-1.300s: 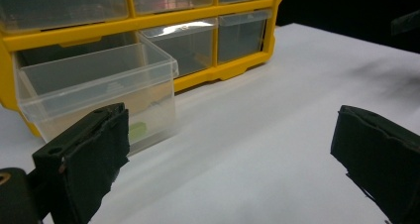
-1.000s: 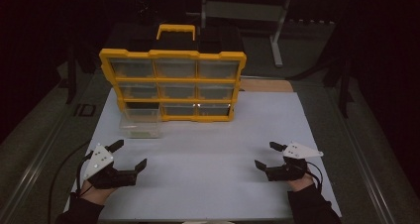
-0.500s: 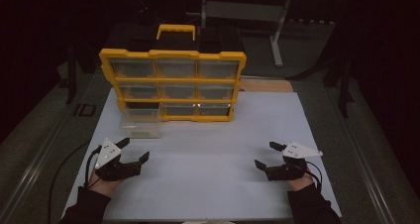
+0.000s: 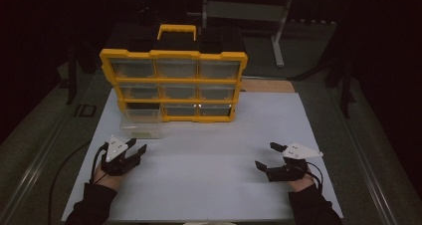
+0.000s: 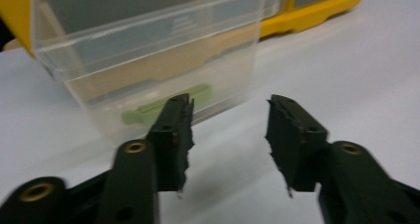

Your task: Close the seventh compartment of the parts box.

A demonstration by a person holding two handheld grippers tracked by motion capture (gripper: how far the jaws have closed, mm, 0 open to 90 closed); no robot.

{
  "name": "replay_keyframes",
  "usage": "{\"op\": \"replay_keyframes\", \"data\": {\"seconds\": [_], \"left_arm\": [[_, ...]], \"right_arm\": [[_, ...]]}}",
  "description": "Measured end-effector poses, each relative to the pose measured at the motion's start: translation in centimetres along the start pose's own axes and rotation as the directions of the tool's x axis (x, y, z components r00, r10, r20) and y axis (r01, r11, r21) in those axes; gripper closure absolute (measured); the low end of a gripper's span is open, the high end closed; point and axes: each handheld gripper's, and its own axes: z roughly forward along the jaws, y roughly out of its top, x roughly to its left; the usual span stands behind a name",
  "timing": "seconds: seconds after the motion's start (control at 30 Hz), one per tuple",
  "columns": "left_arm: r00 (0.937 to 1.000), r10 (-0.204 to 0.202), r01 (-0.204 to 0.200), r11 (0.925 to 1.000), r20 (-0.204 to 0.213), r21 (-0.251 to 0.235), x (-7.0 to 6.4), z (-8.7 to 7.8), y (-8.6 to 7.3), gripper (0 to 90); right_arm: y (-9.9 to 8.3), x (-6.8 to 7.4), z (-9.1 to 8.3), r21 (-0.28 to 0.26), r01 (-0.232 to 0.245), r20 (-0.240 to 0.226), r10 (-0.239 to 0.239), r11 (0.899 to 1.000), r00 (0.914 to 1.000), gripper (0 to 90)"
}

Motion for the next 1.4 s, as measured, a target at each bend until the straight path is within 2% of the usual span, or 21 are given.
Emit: {"op": "replay_keyframes", "data": {"seconds": [0.07,0.27,0.43,0.57,0.87,1.0,1.4], "left_arm": [[0.9996,0.008,-0.007,0.9999,-0.026,0.013,0.1,0.3,0.0,62.3],[0.9981,0.01,-0.007,0.9987,-0.061,0.05,0.3,1.2,0.2,77.5],[0.9979,0.003,0.002,0.9973,-0.065,0.073,0.4,1.8,0.4,88.9],[0.9963,-0.003,0.011,0.996,-0.086,0.088,0.5,2.2,0.6,89.5],[0.9954,-0.011,0.02,0.9953,-0.095,0.094,1.0,3.0,1.3,89.7],[0.9951,-0.031,0.039,0.9952,-0.094,0.089,1.3,3.2,1.7,89.7],[0.9937,-0.029,0.039,0.9951,-0.109,0.091,2.0,4.6,2.8,89.7]], "right_arm": [[0.0,0.0,0.0,0.001,-0.002,0.0,0.002,1.0,1.0,11.2],[-0.1,0.0,0.1,0.003,-0.002,-0.002,0.003,1.0,1.0,11.2],[-0.1,0.0,0.1,0.003,-0.004,-0.003,0.004,1.0,1.0,11.2],[-0.1,-0.1,0.0,0.002,-0.004,-0.002,0.005,1.0,1.0,11.2],[-0.1,-0.1,0.0,0.002,-0.004,-0.003,0.004,1.0,1.0,11.2],[-0.1,-0.1,0.1,0.002,-0.005,-0.005,0.005,1.0,1.0,11.2],[-0.1,-0.1,0.1,-0.002,-0.002,-0.003,0.002,1.0,1.0,11.2]]}}
